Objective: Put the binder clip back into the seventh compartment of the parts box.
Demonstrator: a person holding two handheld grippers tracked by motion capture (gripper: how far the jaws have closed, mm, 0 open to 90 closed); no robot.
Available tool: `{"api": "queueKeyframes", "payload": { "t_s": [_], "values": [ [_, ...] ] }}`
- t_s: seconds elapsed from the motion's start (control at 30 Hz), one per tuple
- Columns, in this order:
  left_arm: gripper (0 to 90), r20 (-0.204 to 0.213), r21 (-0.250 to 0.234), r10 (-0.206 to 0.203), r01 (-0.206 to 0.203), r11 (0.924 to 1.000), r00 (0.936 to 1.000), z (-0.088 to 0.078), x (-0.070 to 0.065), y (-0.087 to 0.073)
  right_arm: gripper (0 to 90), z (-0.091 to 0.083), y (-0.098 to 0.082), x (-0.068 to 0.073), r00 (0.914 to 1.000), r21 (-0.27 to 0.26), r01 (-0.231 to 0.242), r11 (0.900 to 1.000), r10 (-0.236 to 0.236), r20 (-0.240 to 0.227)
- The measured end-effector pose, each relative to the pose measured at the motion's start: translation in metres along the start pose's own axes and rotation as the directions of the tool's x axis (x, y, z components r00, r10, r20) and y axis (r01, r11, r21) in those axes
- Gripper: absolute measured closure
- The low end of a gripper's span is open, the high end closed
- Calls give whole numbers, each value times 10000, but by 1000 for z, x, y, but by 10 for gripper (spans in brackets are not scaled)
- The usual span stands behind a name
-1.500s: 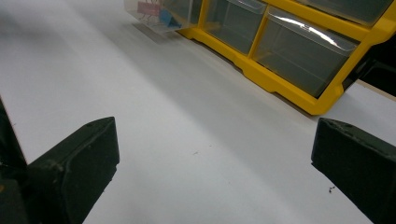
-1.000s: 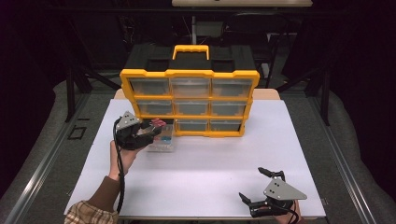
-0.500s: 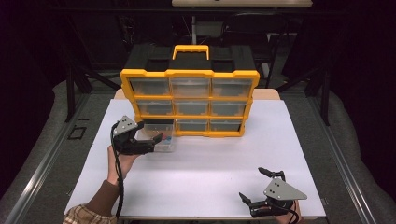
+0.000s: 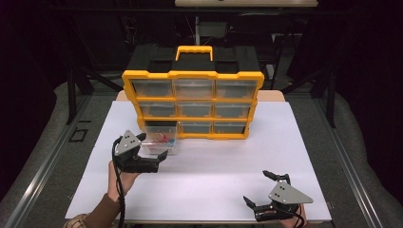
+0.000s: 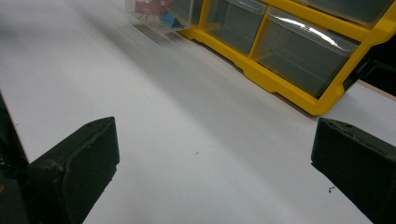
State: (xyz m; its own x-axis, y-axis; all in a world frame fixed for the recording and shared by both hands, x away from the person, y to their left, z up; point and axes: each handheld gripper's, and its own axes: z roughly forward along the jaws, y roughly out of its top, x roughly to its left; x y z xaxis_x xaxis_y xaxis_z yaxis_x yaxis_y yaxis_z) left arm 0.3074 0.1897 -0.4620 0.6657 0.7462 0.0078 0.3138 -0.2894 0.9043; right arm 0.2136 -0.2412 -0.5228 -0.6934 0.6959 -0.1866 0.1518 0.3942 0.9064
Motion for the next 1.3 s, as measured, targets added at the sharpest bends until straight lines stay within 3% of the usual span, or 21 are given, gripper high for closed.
{"api": "queueKeyframes", "payload": {
  "t_s": [0.6,1.03,1.3],
  "values": [
    [0,235,60,747,-748,9972,9969,-13,-25,-26,5,1,0,0,10000,38,-29,10000,29,-17],
    [0,502,396,744,-764,9963,9960,-18,-31,-48,5,1,0,1,10000,39,-24,10000,24,-2],
    [0,471,494,491,-514,9975,9977,-23,-29,-56,0,1,0,0,10000,-3,15,10000,-15,-40]
  ]
}}
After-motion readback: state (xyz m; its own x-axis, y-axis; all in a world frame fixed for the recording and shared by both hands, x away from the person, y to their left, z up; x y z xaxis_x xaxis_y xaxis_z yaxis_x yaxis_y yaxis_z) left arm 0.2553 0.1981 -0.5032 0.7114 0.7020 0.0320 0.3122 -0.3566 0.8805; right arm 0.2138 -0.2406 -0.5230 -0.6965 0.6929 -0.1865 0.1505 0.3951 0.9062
